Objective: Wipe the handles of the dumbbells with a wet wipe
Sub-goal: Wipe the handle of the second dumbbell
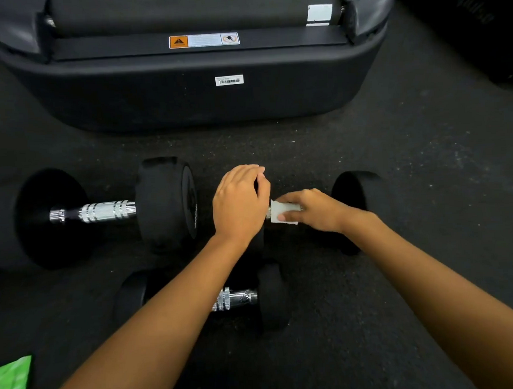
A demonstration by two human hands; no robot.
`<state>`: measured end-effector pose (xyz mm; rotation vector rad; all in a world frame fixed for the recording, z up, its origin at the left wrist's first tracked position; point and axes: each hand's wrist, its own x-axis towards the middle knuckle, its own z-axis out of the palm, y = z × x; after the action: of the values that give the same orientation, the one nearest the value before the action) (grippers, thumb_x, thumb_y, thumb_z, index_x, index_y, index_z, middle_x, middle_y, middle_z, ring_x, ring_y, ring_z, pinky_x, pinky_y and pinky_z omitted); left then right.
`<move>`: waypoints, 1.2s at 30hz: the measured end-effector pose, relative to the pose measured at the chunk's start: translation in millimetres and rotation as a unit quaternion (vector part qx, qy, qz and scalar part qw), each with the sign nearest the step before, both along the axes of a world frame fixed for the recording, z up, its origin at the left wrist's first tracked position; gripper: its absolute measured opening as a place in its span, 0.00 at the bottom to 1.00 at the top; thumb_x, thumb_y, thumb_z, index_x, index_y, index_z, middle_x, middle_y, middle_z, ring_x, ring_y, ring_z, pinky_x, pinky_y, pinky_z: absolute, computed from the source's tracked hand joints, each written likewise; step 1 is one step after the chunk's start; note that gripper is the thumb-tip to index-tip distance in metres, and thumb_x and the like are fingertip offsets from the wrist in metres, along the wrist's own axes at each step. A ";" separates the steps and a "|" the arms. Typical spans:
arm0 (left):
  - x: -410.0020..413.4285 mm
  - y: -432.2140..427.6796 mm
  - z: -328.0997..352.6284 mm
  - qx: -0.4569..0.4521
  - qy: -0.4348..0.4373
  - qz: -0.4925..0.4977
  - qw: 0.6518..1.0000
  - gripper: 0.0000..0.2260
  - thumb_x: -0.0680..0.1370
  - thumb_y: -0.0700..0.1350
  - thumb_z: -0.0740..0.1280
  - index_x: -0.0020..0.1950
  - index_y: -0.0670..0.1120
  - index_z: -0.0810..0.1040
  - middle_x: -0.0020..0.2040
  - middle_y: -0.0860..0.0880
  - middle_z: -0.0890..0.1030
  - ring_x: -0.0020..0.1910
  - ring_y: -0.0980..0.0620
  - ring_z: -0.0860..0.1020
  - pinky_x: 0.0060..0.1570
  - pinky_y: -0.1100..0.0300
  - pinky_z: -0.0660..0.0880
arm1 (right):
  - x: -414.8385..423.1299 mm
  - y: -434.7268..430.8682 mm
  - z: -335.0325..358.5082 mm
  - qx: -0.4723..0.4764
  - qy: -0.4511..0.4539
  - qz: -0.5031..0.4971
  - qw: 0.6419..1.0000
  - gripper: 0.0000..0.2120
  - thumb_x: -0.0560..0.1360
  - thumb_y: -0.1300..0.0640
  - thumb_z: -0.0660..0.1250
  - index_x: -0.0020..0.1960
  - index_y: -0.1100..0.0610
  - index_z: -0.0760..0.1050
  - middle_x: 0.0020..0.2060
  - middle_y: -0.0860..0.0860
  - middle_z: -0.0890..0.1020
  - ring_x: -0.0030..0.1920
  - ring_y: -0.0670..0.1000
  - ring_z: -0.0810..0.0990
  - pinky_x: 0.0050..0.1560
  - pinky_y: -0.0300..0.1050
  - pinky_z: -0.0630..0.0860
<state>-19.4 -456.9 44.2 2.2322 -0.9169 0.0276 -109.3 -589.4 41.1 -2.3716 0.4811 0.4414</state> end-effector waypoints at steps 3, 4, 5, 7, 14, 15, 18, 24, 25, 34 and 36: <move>0.5 -0.6 0.9 0.003 0.002 0.001 1.000 0.13 0.79 0.44 0.59 0.59 0.44 0.78 0.59 0.48 0.80 0.62 0.53 0.74 0.64 0.57 0.68 | 5.9 6.2 -0.1 -0.070 0.005 0.027 0.997 0.23 0.76 0.53 0.65 0.70 0.55 0.66 0.64 0.54 0.74 0.64 0.54 0.71 0.64 0.50 0.68; 0.4 -0.6 1.0 0.003 0.004 0.001 1.000 0.13 0.79 0.44 0.59 0.59 0.44 0.78 0.59 0.48 0.80 0.62 0.53 0.74 0.64 0.57 0.68 | 3.6 12.3 -1.7 -0.123 -0.023 0.047 0.991 0.23 0.76 0.54 0.65 0.69 0.55 0.66 0.64 0.54 0.74 0.64 0.54 0.71 0.66 0.50 0.67; 0.2 -0.3 0.8 0.002 0.004 0.001 1.000 0.13 0.79 0.44 0.59 0.59 0.44 0.78 0.59 0.48 0.80 0.62 0.53 0.74 0.64 0.56 0.68 | -0.6 18.4 -5.5 -0.172 -0.067 0.069 0.980 0.23 0.75 0.55 0.66 0.69 0.56 0.66 0.63 0.54 0.74 0.64 0.54 0.71 0.68 0.48 0.64; -1.0 0.4 0.1 -0.001 0.001 0.000 1.000 0.13 0.79 0.43 0.59 0.59 0.44 0.79 0.58 0.48 0.80 0.61 0.53 0.74 0.64 0.56 0.68 | -12.1 24.3 -14.3 -0.230 -0.150 0.099 0.957 0.23 0.75 0.58 0.66 0.68 0.59 0.67 0.62 0.55 0.75 0.64 0.53 0.72 0.72 0.43 0.55; -0.9 0.5 -0.8 -0.005 0.002 0.001 1.000 0.13 0.79 0.44 0.59 0.59 0.44 0.79 0.58 0.48 0.80 0.61 0.53 0.74 0.63 0.55 0.69 | -16.8 13.2 -11.5 -0.109 -0.122 0.016 0.986 0.22 0.77 0.52 0.64 0.69 0.55 0.67 0.64 0.53 0.74 0.66 0.51 0.69 0.68 0.44 0.60; -0.7 0.2 -1.0 -0.001 0.004 0.001 1.000 0.13 0.79 0.44 0.58 0.59 0.44 0.78 0.59 0.48 0.80 0.62 0.53 0.74 0.64 0.55 0.69 | -10.3 13.5 -9.6 -0.103 -0.104 0.025 0.989 0.21 0.77 0.52 0.63 0.69 0.55 0.67 0.63 0.53 0.75 0.64 0.51 0.70 0.66 0.46 0.64; -0.5 -0.2 -0.6 0.002 0.005 0.000 1.000 0.13 0.79 0.44 0.58 0.59 0.44 0.78 0.59 0.48 0.80 0.62 0.53 0.74 0.64 0.56 0.68 | 4.8 18.9 -9.3 -0.099 -0.081 0.045 0.991 0.19 0.77 0.53 0.63 0.67 0.55 0.69 0.60 0.54 0.77 0.61 0.53 0.74 0.60 0.50 0.71; -1.4 1.7 -0.6 -0.006 0.000 0.001 1.000 0.13 0.79 0.43 0.59 0.59 0.43 0.79 0.58 0.48 0.80 0.61 0.53 0.74 0.64 0.55 0.69 | -10.8 13.9 -16.5 -0.167 -0.130 0.081 0.974 0.24 0.76 0.55 0.65 0.70 0.56 0.65 0.64 0.52 0.74 0.66 0.52 0.70 0.72 0.44 0.56; -1.6 1.7 -0.5 -0.005 -0.001 0.002 1.000 0.13 0.79 0.43 0.59 0.59 0.43 0.79 0.58 0.48 0.80 0.61 0.53 0.74 0.64 0.56 0.69 | -10.5 11.4 -14.4 -0.144 -0.109 0.066 0.981 0.24 0.76 0.53 0.65 0.70 0.55 0.65 0.65 0.52 0.74 0.66 0.52 0.69 0.71 0.46 0.59; -1.2 2.0 0.6 -0.001 0.005 0.001 1.000 0.13 0.79 0.44 0.58 0.59 0.44 0.78 0.59 0.49 0.80 0.61 0.54 0.74 0.64 0.56 0.69 | -1.6 23.0 -11.1 -0.118 -0.092 0.056 0.987 0.21 0.77 0.55 0.63 0.69 0.56 0.67 0.62 0.53 0.75 0.63 0.53 0.72 0.64 0.48 0.68; -2.1 2.4 0.2 -0.003 0.004 0.001 1.000 0.13 0.79 0.44 0.58 0.59 0.44 0.78 0.58 0.49 0.80 0.62 0.53 0.74 0.64 0.56 0.68 | -11.8 18.4 -11.7 -0.140 -0.102 0.078 0.982 0.23 0.78 0.56 0.62 0.72 0.54 0.63 0.67 0.51 0.72 0.68 0.52 0.68 0.71 0.48 0.62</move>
<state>-21.5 -454.5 44.5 2.2257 -0.9100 0.0224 -121.1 -571.0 29.4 -2.7035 0.2770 0.2063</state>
